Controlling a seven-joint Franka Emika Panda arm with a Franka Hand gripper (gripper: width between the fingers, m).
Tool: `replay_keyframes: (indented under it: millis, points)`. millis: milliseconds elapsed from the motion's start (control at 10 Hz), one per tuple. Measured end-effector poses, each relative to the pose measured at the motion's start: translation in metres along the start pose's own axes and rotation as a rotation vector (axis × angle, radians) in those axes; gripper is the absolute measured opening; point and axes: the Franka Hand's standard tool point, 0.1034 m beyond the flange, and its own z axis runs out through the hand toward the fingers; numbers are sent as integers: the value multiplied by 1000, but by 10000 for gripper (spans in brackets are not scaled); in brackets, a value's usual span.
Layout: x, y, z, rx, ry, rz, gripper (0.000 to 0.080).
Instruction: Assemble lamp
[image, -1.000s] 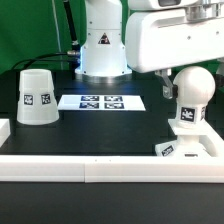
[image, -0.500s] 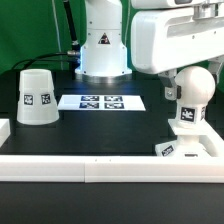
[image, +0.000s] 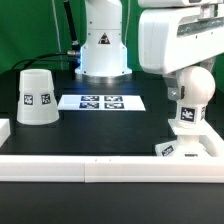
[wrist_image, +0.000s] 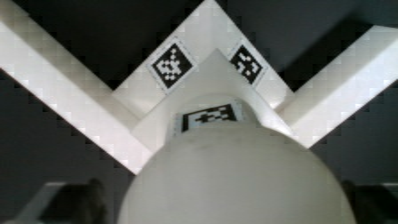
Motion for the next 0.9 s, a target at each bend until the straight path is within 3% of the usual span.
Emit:
replay_keyframes:
  millis: [100, 400, 900]
  points:
    - [0, 0, 0, 0, 0, 0, 576]
    - [-2, 2, 0, -1, 4, 43, 576]
    - [0, 4, -1, 3, 28, 497, 577]
